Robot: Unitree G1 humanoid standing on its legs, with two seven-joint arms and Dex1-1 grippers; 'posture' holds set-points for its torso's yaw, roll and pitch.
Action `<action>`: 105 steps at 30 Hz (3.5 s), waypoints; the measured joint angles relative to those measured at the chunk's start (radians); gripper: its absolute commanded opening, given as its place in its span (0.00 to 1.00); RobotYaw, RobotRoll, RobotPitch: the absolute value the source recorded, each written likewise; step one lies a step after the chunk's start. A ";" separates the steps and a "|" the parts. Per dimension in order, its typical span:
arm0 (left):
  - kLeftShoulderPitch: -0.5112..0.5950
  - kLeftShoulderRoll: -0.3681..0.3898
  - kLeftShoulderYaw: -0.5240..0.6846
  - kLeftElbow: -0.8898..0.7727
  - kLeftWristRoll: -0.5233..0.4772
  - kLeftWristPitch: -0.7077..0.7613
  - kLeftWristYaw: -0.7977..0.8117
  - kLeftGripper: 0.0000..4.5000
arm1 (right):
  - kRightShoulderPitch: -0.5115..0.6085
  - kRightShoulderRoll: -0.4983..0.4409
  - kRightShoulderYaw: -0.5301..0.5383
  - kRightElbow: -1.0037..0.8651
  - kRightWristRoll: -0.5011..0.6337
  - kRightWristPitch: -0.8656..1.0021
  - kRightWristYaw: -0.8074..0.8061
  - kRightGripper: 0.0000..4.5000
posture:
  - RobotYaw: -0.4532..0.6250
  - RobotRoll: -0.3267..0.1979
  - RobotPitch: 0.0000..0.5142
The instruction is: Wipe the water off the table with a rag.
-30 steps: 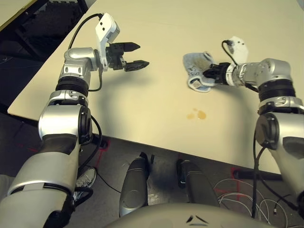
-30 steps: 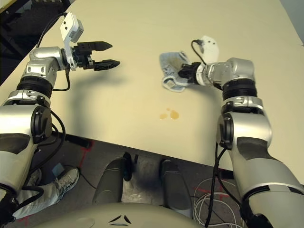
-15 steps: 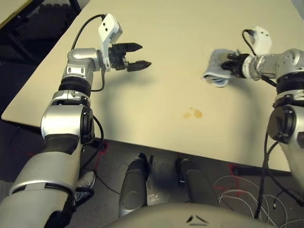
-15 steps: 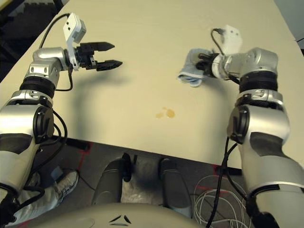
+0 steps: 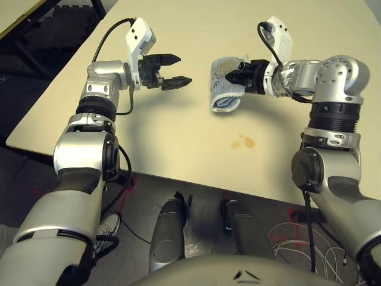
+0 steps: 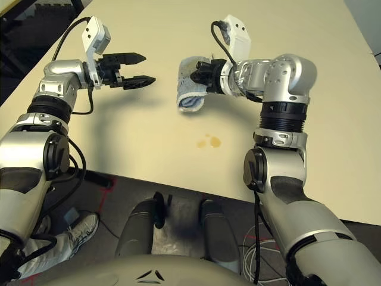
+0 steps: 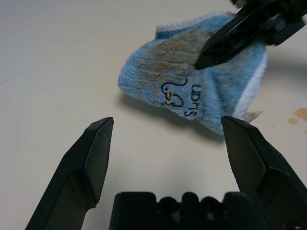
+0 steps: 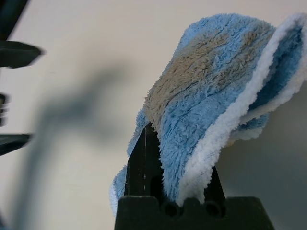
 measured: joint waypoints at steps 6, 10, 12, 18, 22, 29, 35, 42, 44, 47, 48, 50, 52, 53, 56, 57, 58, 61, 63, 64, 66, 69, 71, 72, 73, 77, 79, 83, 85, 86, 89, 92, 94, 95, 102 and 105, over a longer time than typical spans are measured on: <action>0.017 0.003 0.000 0.000 0.000 0.000 0.001 1.00 | -0.017 -0.061 0.029 0.268 -0.065 -0.190 0.012 0.03 | 0.46 0.62 0.40; 0.022 0.003 0.000 0.000 -0.001 0.000 0.002 1.00 | -0.027 -0.105 0.027 0.374 -0.081 -0.245 0.006 0.03 | 0.46 0.62 0.40; 0.022 0.002 0.000 0.000 -0.001 0.000 0.002 1.00 | -0.033 -0.129 0.028 0.406 -0.088 -0.262 0.006 0.03 | 0.45 0.62 0.40; 0.022 0.003 0.001 0.000 -0.001 0.000 0.006 1.00 | -0.033 -0.239 0.032 0.448 -0.118 -0.274 0.007 0.03 | 0.44 0.62 0.40; 0.022 0.002 0.001 0.000 -0.002 0.000 0.010 1.00 | -0.021 -0.334 0.030 0.465 -0.151 -0.298 -0.005 0.03 | 0.43 0.62 0.39; 0.020 -0.011 0.001 0.003 -0.001 -0.001 0.013 1.00 | -0.015 -0.335 0.011 0.389 -0.138 -0.229 -0.009 0.03 | 0.42 0.62 0.37; -0.014 -0.019 0.001 0.003 -0.002 -0.003 0.012 1.00 | 0.010 -0.146 -0.044 -0.065 0.004 0.126 -0.014 0.03 | 0.42 0.62 0.38; -0.012 -0.017 0.002 0.003 -0.003 -0.004 0.007 1.00 | 0.150 0.075 -0.142 -0.475 0.120 0.351 -0.164 0.03 | 0.41 0.62 0.40; -0.007 -0.015 0.002 0.003 -0.003 -0.004 0.003 1.00 | 0.225 0.094 -0.144 -0.541 0.184 0.352 -0.225 0.03 | 0.41 0.62 0.40; -0.003 -0.014 0.002 0.003 -0.003 -0.004 0.000 1.00 | 0.320 0.107 -0.150 -0.582 0.266 0.352 -0.324 0.03 | 0.41 0.62 0.41; -0.002 -0.015 0.002 0.003 -0.003 -0.004 0.000 1.00 | 0.357 0.109 -0.150 -0.592 0.308 0.352 -0.364 0.03 | 0.41 0.62 0.41; 0.000 -0.015 0.002 0.003 -0.003 -0.004 0.001 1.00 | 0.402 0.105 -0.150 -0.604 0.380 0.352 -0.427 0.03 | 0.41 0.62 0.41; 0.000 -0.018 0.002 0.003 -0.003 -0.004 0.001 1.00 | 0.423 0.086 -0.149 -0.613 0.479 0.352 -0.501 0.03 | 0.40 0.62 0.41; 0.000 -0.019 0.002 0.003 -0.003 -0.004 0.001 1.00 | 0.428 0.078 -0.149 -0.615 0.508 0.352 -0.520 0.03 | 0.40 0.62 0.42; 0.001 -0.025 0.002 0.003 -0.003 -0.004 0.001 1.00 | 0.479 0.026 -0.147 -0.616 0.641 0.352 -0.615 0.03 | 0.40 0.62 0.42; 0.002 -0.026 0.002 0.003 -0.003 -0.004 0.001 1.00 | 0.508 -0.002 -0.147 -0.616 0.693 0.352 -0.651 0.03 | 0.39 0.62 0.43; 0.005 -0.023 0.002 0.003 -0.003 -0.004 0.001 1.00 | 0.527 -0.021 -0.148 -0.616 0.731 0.352 -0.680 0.03 | 0.39 0.62 0.43; 0.009 -0.030 0.002 0.003 -0.003 -0.004 0.001 1.00 | 0.599 -0.122 -0.145 -0.620 0.886 0.352 -0.760 0.03 | 0.38 0.62 0.44; 0.012 -0.028 0.002 0.003 -0.003 -0.004 0.002 1.00 | 0.656 -0.189 -0.151 -0.625 0.982 0.350 -0.800 0.03 | 0.37 0.62 0.44; 0.013 -0.028 0.002 0.004 -0.003 -0.004 0.002 1.00 | 0.676 -0.216 -0.152 -0.630 1.021 0.349 -0.815 0.03 | 0.37 0.62 0.44; 0.013 -0.032 0.002 0.004 -0.003 -0.004 0.002 1.00 | 0.738 -0.310 -0.138 -0.638 1.143 0.321 -0.864 0.03 | 0.37 0.62 0.44; 0.015 -0.034 0.002 0.005 -0.003 -0.004 0.005 1.00 | 0.807 -0.463 -0.071 -0.635 1.317 0.220 -0.956 0.03 | 0.36 0.62 0.44; 0.015 -0.035 0.002 0.006 -0.003 -0.004 0.009 1.00 | 0.815 -0.549 -0.006 -0.621 1.420 0.130 -1.032 0.03 | 0.35 0.62 0.43; 0.015 -0.036 0.003 0.006 -0.003 -0.004 0.010 1.00 | 0.807 -0.564 0.017 -0.616 1.452 0.097 -1.055 0.03 | 0.35 0.62 0.43; 0.015 -0.036 0.003 0.009 -0.003 -0.004 0.011 1.00 | 0.778 -0.571 0.054 -0.608 1.482 0.056 -1.074 0.03 | 0.35 0.62 0.43; 0.013 -0.055 0.002 0.010 -0.003 -0.005 0.012 1.00 | 0.595 -0.508 0.163 -0.620 1.536 -0.061 -1.048 0.03 | 0.35 0.62 0.43; 0.011 -0.055 0.002 0.010 -0.003 -0.005 0.012 1.00 | 0.555 -0.470 0.198 -0.637 1.539 -0.091 -1.027 0.03 | 0.36 0.62 0.43; 0.003 -0.051 0.002 0.010 -0.003 -0.005 0.013 1.00 | 0.550 -0.412 0.285 -0.675 1.540 -0.115 -0.995 0.03 | 0.36 0.62 0.43; 0.000 -0.050 0.002 0.010 -0.003 -0.005 0.013 1.00 | 0.571 -0.386 0.329 -0.699 1.540 -0.128 -0.995 0.03 | 0.36 0.62 0.43; -0.001 -0.050 0.002 0.010 -0.003 -0.005 0.014 1.00 | 0.585 -0.376 0.350 -0.703 1.540 -0.133 -0.994 0.03 | 0.37 0.62 0.43; 0.000 -0.047 0.002 0.011 -0.003 -0.005 0.015 1.00 | 0.620 -0.371 0.384 -0.706 1.540 -0.142 -0.994 0.03 | 0.38 0.62 0.44; 0.000 -0.046 0.002 0.011 -0.003 -0.005 0.015 1.00 | 0.666 -0.435 0.391 -0.705 1.547 -0.139 -0.995 0.03 | 0.38 0.62 0.44; 0.000 -0.042 0.003 0.010 -0.003 -0.005 0.015 1.00 | 0.703 -0.513 0.388 -0.699 1.549 -0.129 -0.990 0.03 | 0.38 0.62 0.44; 0.000 -0.038 0.003 0.010 -0.003 -0.005 0.015 1.00 | 0.723 -0.555 0.384 -0.698 1.559 -0.125 -0.978 0.03 | 0.38 0.62 0.44; 0.000 -0.037 0.003 0.010 -0.003 -0.006 0.015 1.00 | 0.809 -0.818 0.350 -0.706 1.565 -0.107 -0.912 0.03 | 0.37 0.62 0.44; 0.000 -0.037 0.003 0.010 -0.003 -0.005 0.017 1.00 | 0.812 -0.882 0.349 -0.674 1.561 -0.100 -0.908 0.03 | 0.37 0.62 0.44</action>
